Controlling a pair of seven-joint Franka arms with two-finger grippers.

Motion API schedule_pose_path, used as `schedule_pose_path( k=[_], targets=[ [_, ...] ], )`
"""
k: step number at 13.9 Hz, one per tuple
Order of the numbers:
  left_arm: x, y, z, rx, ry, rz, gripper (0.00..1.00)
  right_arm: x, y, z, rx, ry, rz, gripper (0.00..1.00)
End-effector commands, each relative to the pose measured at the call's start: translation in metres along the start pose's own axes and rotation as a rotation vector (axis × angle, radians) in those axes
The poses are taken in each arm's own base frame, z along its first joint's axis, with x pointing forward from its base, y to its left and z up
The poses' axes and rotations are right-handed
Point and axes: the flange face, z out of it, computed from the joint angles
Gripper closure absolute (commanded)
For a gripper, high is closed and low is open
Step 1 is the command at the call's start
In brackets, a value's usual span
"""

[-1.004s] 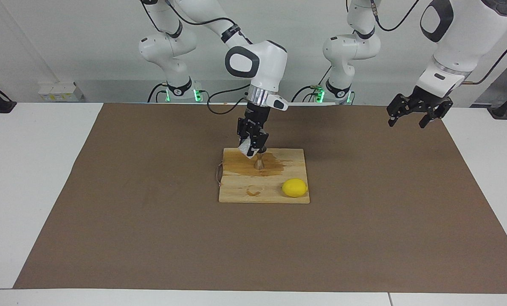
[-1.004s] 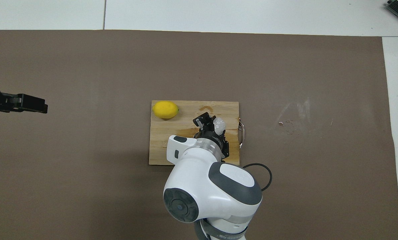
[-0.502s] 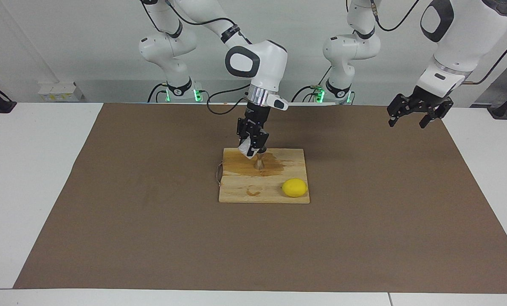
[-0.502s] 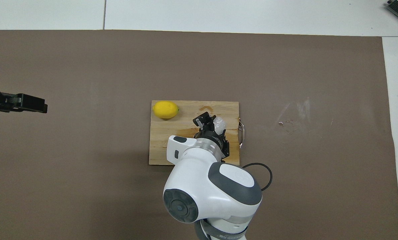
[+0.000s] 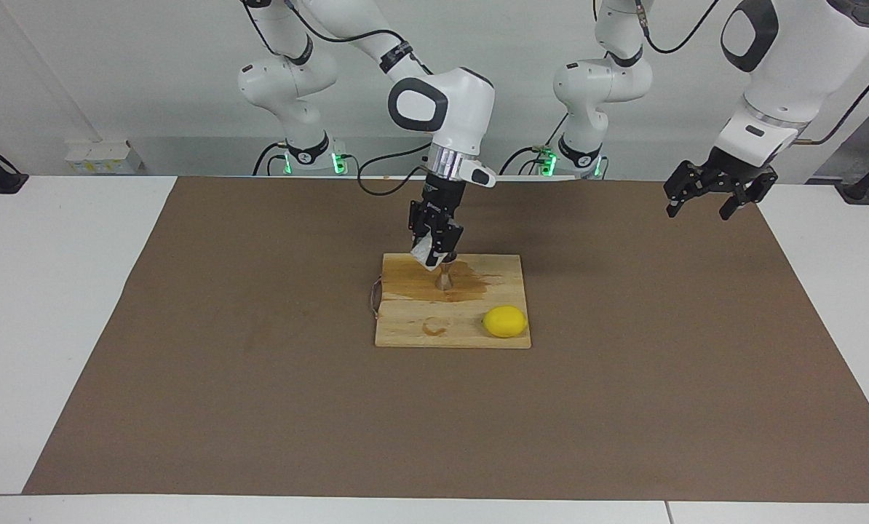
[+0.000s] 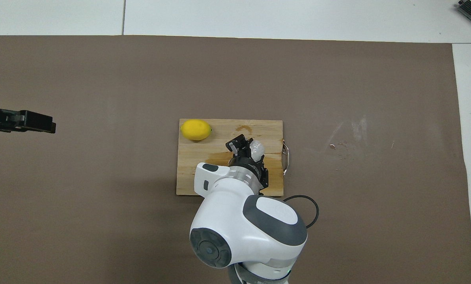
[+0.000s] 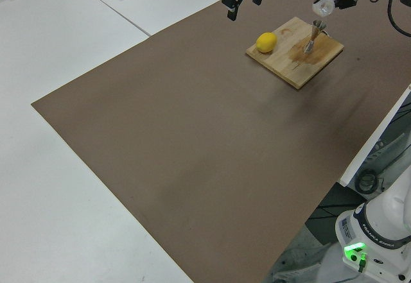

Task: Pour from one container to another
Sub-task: 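Hold the clear cup tilted over the metal cup with the right gripper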

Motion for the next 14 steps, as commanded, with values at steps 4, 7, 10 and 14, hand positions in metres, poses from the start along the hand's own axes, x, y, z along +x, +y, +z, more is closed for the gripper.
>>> schedule_pose_path(
  k=[4, 7, 10, 14],
  targets=[
    [-0.0030, -0.0006, -0.0030, 0.003, 0.019, 0.009, 0.00, -0.0020, -0.0064, -0.0050, -0.027, -0.016, 0.031, 1.00],
    [-0.0027, -0.0007, -0.0021, 0.003, 0.017, 0.009, 0.00, -0.0030, -0.0056, -0.0049, -0.017, -0.008, 0.055, 1.00],
    [-0.0026, -0.0007, -0.0029, 0.003, 0.019, 0.009, 0.00, -0.0025, -0.0045, -0.0056, 0.006, 0.021, 0.097, 1.00],
    [-0.0020, -0.0008, -0.0022, 0.002, 0.019, 0.009, 0.00, -0.0036, -0.0046, -0.0048, 0.029, 0.048, 0.127, 1.00]
  ],
)
